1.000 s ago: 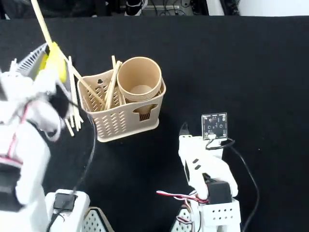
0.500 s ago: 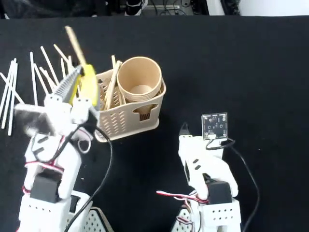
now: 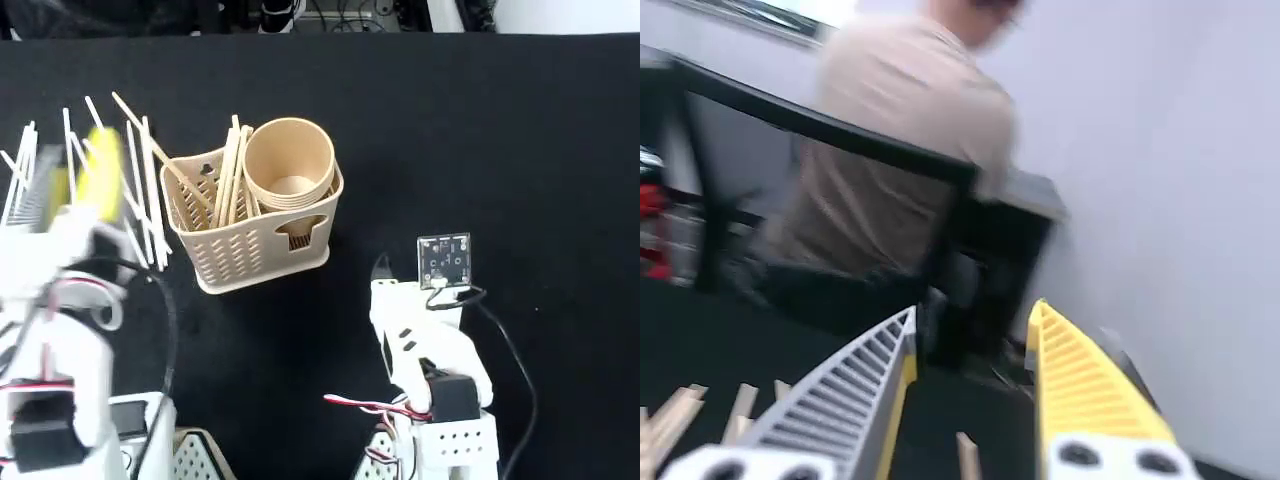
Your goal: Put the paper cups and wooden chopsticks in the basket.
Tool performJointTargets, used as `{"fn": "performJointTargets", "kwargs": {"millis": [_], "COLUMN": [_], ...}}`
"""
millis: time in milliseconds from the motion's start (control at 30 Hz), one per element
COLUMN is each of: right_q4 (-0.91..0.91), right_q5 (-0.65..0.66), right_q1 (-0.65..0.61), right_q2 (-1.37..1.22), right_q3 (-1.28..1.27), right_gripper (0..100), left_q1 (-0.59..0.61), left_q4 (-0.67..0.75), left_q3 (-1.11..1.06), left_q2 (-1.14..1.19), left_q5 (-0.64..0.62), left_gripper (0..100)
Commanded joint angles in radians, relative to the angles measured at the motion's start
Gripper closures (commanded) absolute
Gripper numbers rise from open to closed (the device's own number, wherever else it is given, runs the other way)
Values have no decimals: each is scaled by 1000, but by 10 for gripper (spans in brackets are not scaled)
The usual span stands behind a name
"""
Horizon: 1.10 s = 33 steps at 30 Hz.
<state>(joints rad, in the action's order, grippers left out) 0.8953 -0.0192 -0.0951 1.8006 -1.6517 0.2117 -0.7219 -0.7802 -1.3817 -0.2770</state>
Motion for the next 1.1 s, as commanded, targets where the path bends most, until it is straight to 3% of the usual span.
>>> {"fn": "performJointTargets", "kwargs": {"millis": [0, 133, 467, 700, 1067], "right_q4": [-17, -17, -21, -23, -23], "right_q5": [11, 11, 11, 11, 11], "right_q1": [9, 9, 9, 9, 9], "right_q2": [88, 88, 88, 88, 88], "right_q3": [2, 2, -7, -7, -7], "right_gripper": [808, 808, 808, 808, 808], "left_q1": [242, 289, 251, 216, 189], "left_q4": [-21, -21, -37, -152, -535], "left_q3": [143, 239, 578, 905, 1672], "left_q2": [253, 588, 1306, 1680, 2340], "left_q5": [-66, -61, -6, -6, 5], "left_gripper": [815, 815, 815, 814, 815]}}
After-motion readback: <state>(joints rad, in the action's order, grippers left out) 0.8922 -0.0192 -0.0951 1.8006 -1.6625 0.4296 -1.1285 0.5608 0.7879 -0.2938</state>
